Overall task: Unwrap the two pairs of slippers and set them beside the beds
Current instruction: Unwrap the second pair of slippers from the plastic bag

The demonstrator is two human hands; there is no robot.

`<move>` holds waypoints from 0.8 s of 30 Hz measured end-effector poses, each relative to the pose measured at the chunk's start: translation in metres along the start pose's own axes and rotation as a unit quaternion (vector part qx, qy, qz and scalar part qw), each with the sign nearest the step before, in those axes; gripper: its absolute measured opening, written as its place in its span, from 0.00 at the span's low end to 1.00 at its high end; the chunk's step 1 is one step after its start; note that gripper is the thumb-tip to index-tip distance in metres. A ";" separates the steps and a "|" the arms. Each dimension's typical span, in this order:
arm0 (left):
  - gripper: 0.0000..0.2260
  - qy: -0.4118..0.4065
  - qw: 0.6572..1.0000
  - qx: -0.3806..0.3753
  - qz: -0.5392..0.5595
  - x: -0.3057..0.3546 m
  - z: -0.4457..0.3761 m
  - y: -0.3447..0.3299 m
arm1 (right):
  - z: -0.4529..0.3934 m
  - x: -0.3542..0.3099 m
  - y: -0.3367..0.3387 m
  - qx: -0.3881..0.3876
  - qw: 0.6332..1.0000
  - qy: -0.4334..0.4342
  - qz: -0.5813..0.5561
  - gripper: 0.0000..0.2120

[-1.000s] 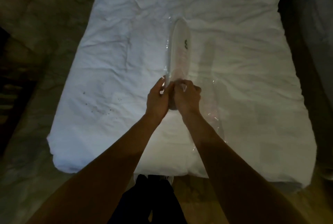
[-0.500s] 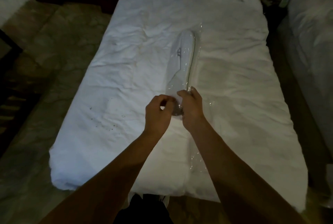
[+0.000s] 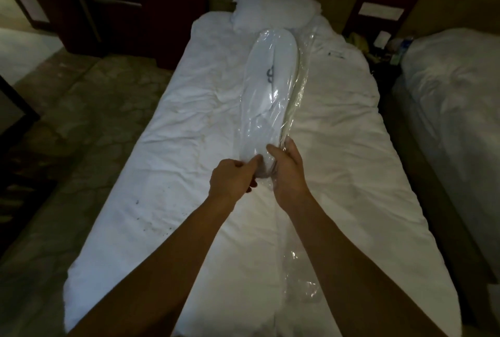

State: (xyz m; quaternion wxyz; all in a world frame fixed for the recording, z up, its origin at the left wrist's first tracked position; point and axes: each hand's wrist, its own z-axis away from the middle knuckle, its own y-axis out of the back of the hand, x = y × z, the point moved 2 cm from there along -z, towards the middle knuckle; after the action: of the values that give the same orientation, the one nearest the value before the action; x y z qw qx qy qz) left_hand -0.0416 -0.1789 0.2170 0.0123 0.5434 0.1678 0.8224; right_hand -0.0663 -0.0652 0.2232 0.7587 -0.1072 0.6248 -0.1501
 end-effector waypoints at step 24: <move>0.11 -0.006 0.999 0.011 0.035 0.005 0.002 -0.003 | 0.005 -0.001 0.005 -0.027 0.992 0.090 0.085 0.08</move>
State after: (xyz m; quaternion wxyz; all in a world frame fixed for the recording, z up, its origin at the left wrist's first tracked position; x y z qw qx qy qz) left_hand -0.0422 -0.1748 0.2214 -0.0216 0.5544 0.1574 0.8170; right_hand -0.0612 -0.0600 0.2238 0.7064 -0.0604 0.7010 -0.0771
